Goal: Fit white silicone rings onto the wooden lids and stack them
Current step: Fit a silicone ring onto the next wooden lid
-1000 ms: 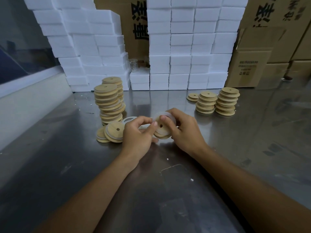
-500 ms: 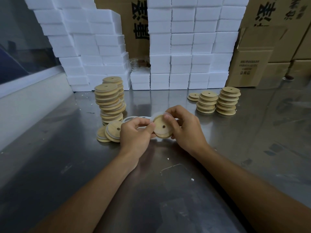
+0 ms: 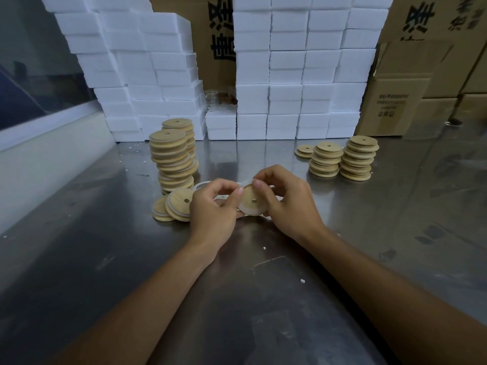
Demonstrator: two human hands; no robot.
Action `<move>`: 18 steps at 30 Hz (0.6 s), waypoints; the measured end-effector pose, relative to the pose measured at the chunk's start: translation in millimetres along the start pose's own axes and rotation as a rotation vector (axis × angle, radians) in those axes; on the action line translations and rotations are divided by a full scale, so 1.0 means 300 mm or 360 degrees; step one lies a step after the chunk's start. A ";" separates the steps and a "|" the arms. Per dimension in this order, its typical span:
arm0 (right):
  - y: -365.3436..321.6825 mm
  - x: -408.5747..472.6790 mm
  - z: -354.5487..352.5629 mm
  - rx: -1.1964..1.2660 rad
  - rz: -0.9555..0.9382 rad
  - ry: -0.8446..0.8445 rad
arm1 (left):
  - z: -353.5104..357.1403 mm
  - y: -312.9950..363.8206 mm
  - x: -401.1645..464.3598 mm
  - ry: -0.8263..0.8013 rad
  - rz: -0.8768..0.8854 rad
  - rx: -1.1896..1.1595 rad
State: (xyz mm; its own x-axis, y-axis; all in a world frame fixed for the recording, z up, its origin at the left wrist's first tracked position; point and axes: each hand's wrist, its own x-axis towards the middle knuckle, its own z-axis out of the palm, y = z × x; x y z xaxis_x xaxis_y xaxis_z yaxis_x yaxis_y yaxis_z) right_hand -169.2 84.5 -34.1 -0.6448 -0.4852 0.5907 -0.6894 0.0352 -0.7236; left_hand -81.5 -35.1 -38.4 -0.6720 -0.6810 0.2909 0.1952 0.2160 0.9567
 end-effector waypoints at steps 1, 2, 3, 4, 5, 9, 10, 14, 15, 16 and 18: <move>0.002 0.000 0.001 0.0005 -0.0001 -0.0004 | 0.000 -0.003 0.002 0.0007 0.0004 0.0015; 0.003 0.000 0.001 0.0014 0.0000 -0.0005 | 0.000 -0.006 0.005 0.0017 0.0008 0.0034; 0.004 0.000 0.001 0.0027 0.0010 -0.0004 | -0.001 -0.008 0.007 0.0028 0.0011 0.0052; 0.004 0.000 0.000 0.0046 0.0029 -0.0001 | -0.001 -0.009 0.009 0.0039 0.0010 0.0063; 0.004 0.001 -0.001 0.0069 0.0055 0.0001 | -0.002 -0.010 0.011 0.0048 0.0002 0.0064; -0.001 0.004 -0.007 0.0171 0.0193 0.0000 | -0.002 -0.002 0.010 0.0079 -0.0160 -0.0081; -0.003 0.005 -0.010 0.0221 0.0235 -0.0008 | -0.002 0.001 0.010 0.0081 -0.0213 -0.0133; -0.015 0.004 -0.021 0.0358 0.0339 -0.0019 | -0.003 0.012 0.012 0.0082 -0.0337 -0.0241; -0.017 0.003 -0.022 0.0368 0.0358 -0.0014 | -0.004 0.012 0.014 0.0086 -0.0342 -0.0229; -0.018 0.002 -0.023 0.0381 0.0381 -0.0009 | -0.004 0.012 0.015 0.0091 -0.0344 -0.0212; -0.020 0.002 -0.021 0.0382 0.0409 -0.0005 | -0.003 0.014 0.015 0.0105 -0.0345 -0.0180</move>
State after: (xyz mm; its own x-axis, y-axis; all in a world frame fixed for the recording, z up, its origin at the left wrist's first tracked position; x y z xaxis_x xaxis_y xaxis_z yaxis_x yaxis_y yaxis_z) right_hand -167.6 89.6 -27.3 -0.7858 -0.4898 0.3776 -0.4073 -0.0496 -0.9120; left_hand -83.0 -37.9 -33.0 -0.6596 -0.7479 0.0753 0.1328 -0.0174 0.9910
